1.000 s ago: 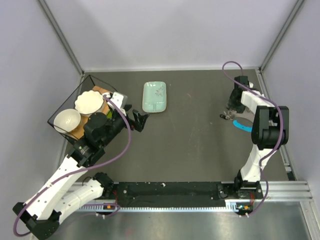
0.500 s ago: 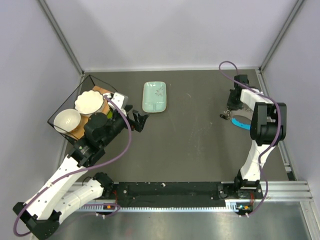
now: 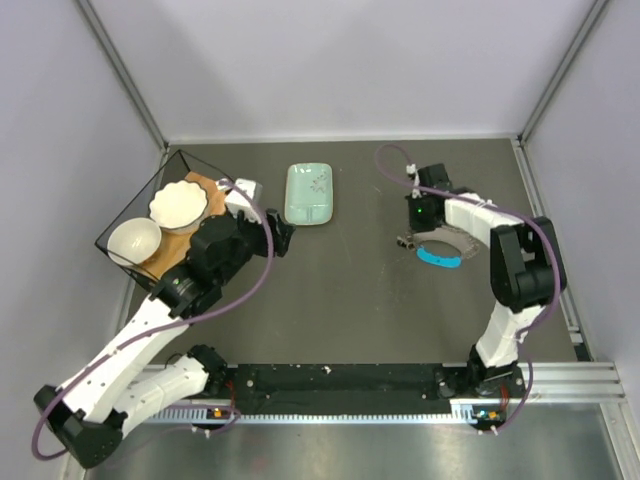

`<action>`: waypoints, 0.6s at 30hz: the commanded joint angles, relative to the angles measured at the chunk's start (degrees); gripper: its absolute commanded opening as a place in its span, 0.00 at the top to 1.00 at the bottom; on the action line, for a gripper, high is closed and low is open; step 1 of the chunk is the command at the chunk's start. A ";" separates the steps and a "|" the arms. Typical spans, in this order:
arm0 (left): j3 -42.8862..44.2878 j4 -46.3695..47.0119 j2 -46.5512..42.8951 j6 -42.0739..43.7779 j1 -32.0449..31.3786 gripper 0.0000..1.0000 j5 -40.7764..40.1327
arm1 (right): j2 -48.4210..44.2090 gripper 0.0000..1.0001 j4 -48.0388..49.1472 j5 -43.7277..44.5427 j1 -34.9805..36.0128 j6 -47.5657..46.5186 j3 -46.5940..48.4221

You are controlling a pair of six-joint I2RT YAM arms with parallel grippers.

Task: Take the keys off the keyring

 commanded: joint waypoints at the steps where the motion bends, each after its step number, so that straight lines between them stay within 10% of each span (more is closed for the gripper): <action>1: 4.31 -7.64 5.35 -6.48 -0.03 0.36 -3.22 | -10.36 1.00 9.73 -7.45 4.31 -1.51 -8.15; 18: 1.42 0.78 15.44 -18.00 0.06 0.29 13.37 | -33.74 1.00 51.39 -23.80 17.24 -0.54 -39.64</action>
